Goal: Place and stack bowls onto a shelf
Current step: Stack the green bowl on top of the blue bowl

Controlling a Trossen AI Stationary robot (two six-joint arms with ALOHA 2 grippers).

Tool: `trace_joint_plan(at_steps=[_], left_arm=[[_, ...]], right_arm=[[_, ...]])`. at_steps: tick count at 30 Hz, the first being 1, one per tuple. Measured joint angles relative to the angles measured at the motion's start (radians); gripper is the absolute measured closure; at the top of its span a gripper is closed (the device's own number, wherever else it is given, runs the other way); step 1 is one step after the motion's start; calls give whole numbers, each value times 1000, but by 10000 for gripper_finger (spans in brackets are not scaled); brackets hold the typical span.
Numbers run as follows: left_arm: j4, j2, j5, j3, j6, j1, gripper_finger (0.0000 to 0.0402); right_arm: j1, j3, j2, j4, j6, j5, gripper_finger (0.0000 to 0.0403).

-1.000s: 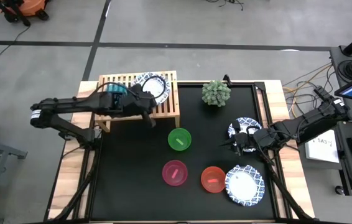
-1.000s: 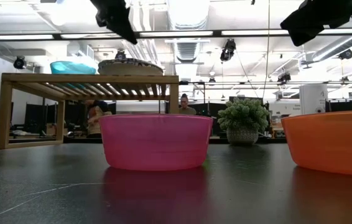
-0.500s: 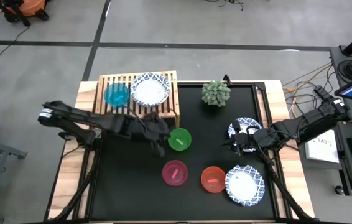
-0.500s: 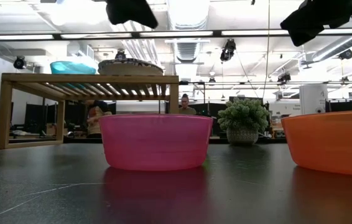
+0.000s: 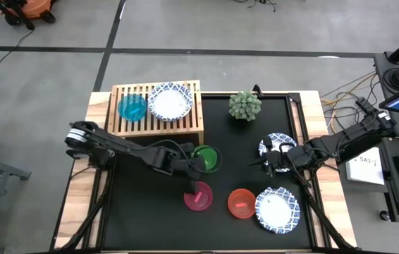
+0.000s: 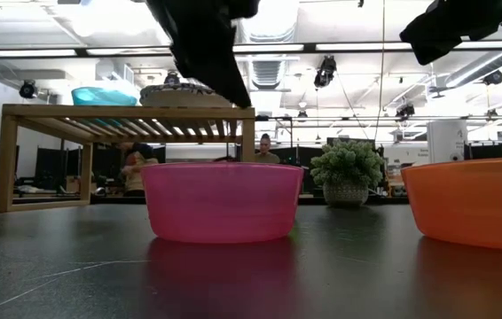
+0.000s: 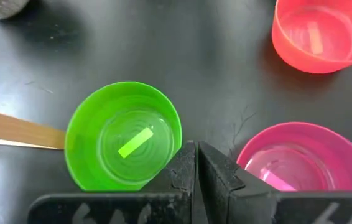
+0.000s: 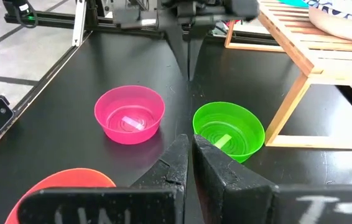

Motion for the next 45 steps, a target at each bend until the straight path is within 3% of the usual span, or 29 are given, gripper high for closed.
trace_joint_plan(at_steps=[10, 18, 22, 28, 45], left_arm=[[20, 45, -17, 0, -5, 0, 394], [45, 47, -23, 0, -29, 0, 327], [88, 59, -76, -1, -29, 0, 290], [149, 128, -75, 1, 14, 0, 258], [150, 237, -69, 1, 1, 23, 282]], right_arm=[[0, 0, 0, 0, -5, 0, 390], [0, 0, 0, -1, -5, 0, 390], [0, 0, 0, -1, -5, 0, 390], [0, 0, 0, -1, -5, 0, 390], [0, 0, 0, -2, -5, 0, 390]])
